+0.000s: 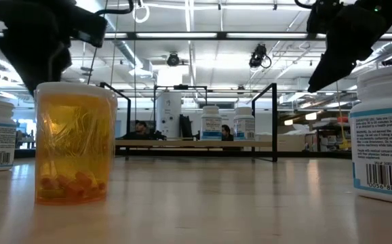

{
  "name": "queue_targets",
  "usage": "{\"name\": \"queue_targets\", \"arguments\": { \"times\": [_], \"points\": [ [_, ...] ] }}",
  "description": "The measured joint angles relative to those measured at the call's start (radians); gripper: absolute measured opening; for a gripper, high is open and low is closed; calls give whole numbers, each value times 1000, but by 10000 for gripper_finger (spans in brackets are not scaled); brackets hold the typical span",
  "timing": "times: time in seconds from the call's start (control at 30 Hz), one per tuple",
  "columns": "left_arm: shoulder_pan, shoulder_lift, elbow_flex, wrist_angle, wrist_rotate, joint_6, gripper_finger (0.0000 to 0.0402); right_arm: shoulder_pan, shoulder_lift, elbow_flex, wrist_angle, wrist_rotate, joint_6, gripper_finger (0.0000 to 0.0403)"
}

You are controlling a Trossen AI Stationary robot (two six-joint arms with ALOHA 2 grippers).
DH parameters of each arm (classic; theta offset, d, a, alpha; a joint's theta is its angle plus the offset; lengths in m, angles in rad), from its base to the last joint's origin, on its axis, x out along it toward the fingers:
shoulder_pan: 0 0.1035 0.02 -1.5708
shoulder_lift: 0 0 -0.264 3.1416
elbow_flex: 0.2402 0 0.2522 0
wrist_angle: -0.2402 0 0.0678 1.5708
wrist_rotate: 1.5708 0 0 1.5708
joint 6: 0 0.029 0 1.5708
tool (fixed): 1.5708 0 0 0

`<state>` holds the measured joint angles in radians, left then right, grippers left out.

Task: Pick and place medicine bottles onto shelf by color
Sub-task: Put the white pill bottle on the shelf

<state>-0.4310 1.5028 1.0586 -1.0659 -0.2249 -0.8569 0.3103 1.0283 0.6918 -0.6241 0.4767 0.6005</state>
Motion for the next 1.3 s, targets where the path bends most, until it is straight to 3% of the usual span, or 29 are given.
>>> {"name": "queue_targets", "arguments": {
  "times": [0.27, 0.4, 0.57, 0.7, 1.07, 1.3],
  "points": [
    [-26, 0, 0, -161, 28, -184, 344, 1, 0, 0, -1, 0, 1, 267],
    [-32, 0, -1, -160, 29, -338, 344, 1, 0, 0, -1, 0, -4, 267],
    [-46, 0, -53, -132, 73, -417, 343, 1, 0, 0, -2, 0, -21, 267],
    [-63, 0, -98, -84, 143, -448, 343, 1, 0, 0, -3, 0, -22, 267],
    [-91, 1, -152, 12, 153, -467, 341, 1, 0, 1, -2, 1, -21, 267],
    [-90, 1, -152, 17, 163, -467, 314, 1, 0, 1, -2, 1, -21, 267]
  ]
}}
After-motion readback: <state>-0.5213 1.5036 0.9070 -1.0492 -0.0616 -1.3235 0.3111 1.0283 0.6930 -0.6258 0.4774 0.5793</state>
